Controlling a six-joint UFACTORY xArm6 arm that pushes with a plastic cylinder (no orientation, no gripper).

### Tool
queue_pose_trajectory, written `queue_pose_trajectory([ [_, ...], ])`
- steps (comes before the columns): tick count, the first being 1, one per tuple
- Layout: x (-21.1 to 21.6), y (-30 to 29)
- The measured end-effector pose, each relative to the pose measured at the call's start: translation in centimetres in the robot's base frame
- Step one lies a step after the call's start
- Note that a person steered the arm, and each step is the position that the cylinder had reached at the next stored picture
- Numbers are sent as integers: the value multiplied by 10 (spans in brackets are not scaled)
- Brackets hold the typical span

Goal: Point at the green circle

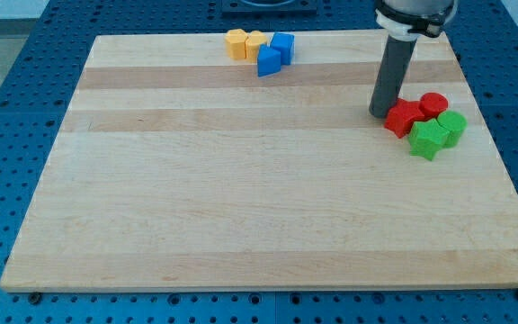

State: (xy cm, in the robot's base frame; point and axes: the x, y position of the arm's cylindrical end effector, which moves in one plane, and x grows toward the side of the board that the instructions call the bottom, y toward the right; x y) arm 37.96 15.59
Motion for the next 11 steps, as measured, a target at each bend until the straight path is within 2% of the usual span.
queue_pose_trajectory([
  [2, 0, -17],
  [3, 23, -49],
  [4, 73, -71],
  [5, 117, -60],
  [6, 124, -12],
  [7, 124, 36],
  [9, 88, 117],
  [11, 44, 133],
])
